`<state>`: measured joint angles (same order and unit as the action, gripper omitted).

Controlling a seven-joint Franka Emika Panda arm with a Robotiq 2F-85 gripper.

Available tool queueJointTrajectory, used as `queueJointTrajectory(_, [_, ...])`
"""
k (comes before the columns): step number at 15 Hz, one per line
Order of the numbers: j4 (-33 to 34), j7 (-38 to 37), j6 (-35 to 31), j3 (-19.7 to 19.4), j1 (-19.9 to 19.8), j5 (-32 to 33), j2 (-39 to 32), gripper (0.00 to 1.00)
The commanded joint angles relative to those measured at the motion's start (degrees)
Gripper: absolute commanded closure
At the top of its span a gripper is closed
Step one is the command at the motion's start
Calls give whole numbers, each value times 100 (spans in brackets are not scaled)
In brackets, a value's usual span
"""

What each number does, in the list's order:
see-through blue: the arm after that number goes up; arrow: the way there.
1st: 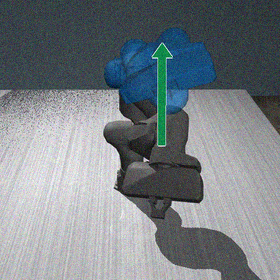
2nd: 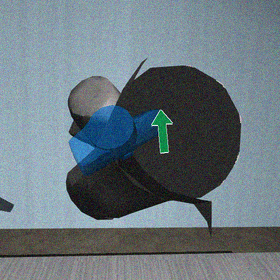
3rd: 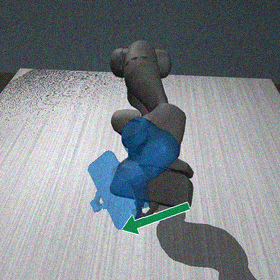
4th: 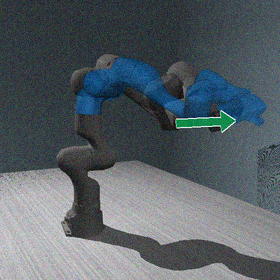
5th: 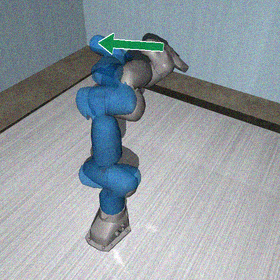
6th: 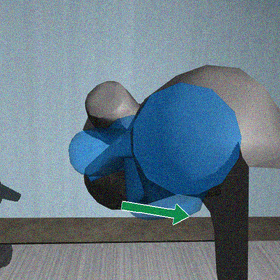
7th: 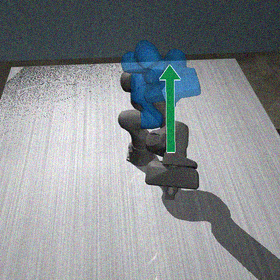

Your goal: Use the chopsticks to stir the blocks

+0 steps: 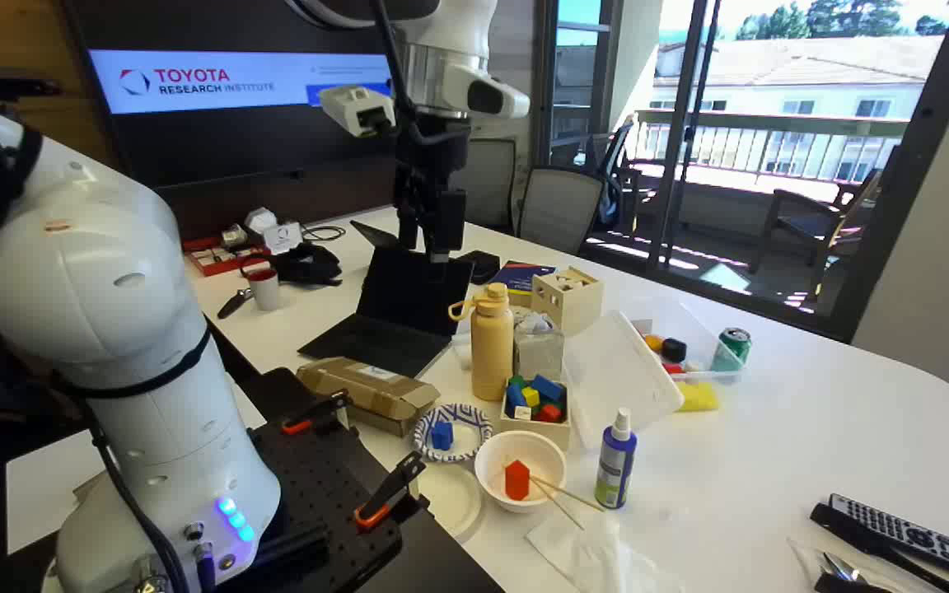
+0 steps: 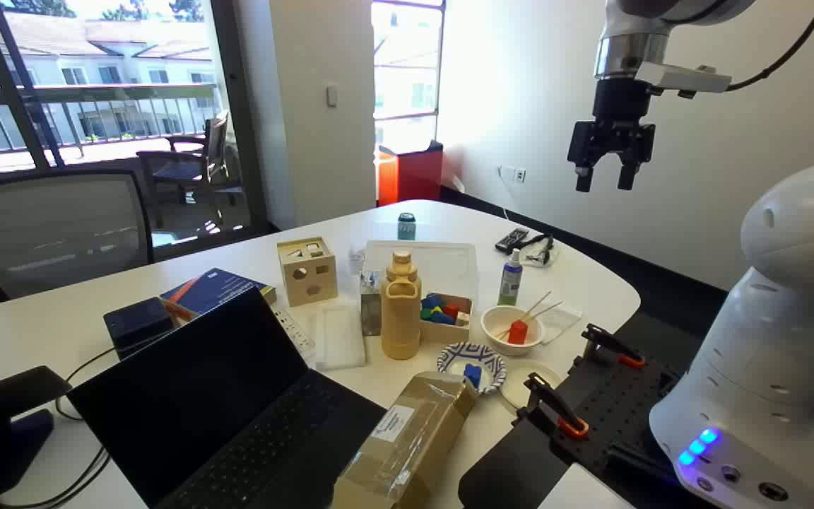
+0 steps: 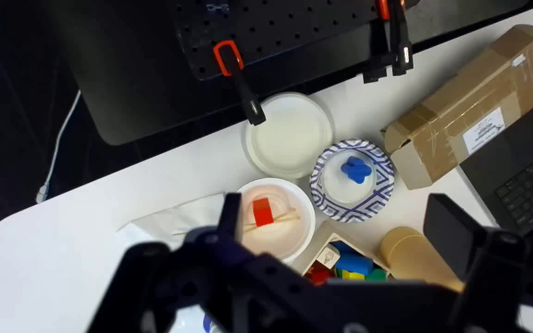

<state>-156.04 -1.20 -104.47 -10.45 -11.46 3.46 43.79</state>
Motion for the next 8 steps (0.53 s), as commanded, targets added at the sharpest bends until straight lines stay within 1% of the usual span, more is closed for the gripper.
queueJointTrajectory(1, [7, 26, 6, 38, -43, -26, -8, 0])
queueJointTrajectory(4, [7, 26, 6, 38, -43, -26, -8, 0])
queueJointTrajectory(5, [16, -118, -189, 28, -58, -113, -158, 0])
queueJointTrajectory(7, [64, -543, -1093, -32, -127, -382, -702, 0])
queueJointTrajectory(8, [90, -686, -1701, -46, -145, -476, -1003, 0])
